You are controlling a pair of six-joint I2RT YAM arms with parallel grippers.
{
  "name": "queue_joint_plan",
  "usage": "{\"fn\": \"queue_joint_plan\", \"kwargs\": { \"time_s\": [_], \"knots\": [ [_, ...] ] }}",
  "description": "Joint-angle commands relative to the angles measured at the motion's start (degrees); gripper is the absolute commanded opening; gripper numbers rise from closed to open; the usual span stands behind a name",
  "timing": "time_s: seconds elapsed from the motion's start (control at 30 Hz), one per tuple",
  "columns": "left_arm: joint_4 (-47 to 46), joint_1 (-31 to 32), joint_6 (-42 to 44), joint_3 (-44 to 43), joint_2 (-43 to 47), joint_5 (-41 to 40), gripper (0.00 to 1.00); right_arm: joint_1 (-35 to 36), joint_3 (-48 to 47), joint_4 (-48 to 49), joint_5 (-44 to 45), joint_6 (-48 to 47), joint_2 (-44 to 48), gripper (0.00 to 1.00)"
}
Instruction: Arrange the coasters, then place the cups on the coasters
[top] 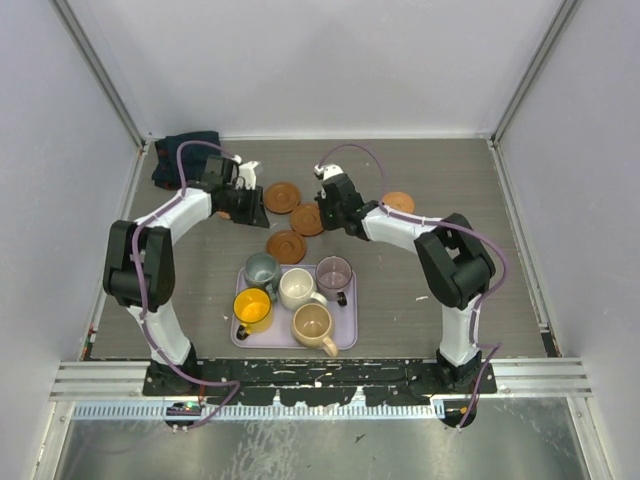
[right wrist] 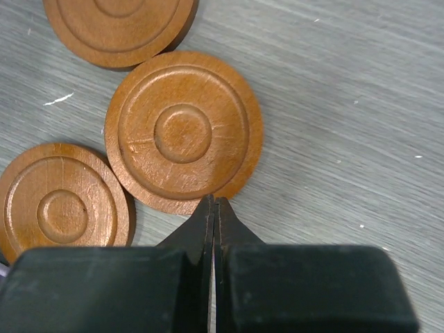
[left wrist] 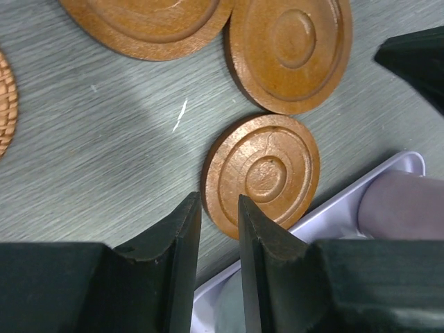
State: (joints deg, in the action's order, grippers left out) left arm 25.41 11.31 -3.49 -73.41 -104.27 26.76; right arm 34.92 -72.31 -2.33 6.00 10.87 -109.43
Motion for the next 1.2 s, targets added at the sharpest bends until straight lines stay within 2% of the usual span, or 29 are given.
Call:
{"fn": "queue_joint_plan", "kwargs": {
  "time_s": [0.0, 0.53, 0.7, 1.17],
  "knots": [
    [-3.1, 1.6, 0.6, -1.3, -1.1, 3.8, 0.3, 0.2, -3.9, 1.8, -3.4, 2.1, -1.1, 0.01],
    [2.1, 6.7, 0.1, -8.9, -10.0, 2.8, 0.3, 0.6, -13.7, -0.4, -10.7, 3.0, -10.3, 0.01],
    [3.4, 7.1, -0.6, -11.0, -12.7, 2.6, 0.3, 0.6, -13.6, -1.4, -10.4, 3.3, -11.9, 0.01],
    [12.1, 8.2, 0.8, -15.0, -13.5, -3.0, 0.3, -1.7, -11.3, -9.3, 5.9, 6.5, -12.4, 0.01]
  ]
}}
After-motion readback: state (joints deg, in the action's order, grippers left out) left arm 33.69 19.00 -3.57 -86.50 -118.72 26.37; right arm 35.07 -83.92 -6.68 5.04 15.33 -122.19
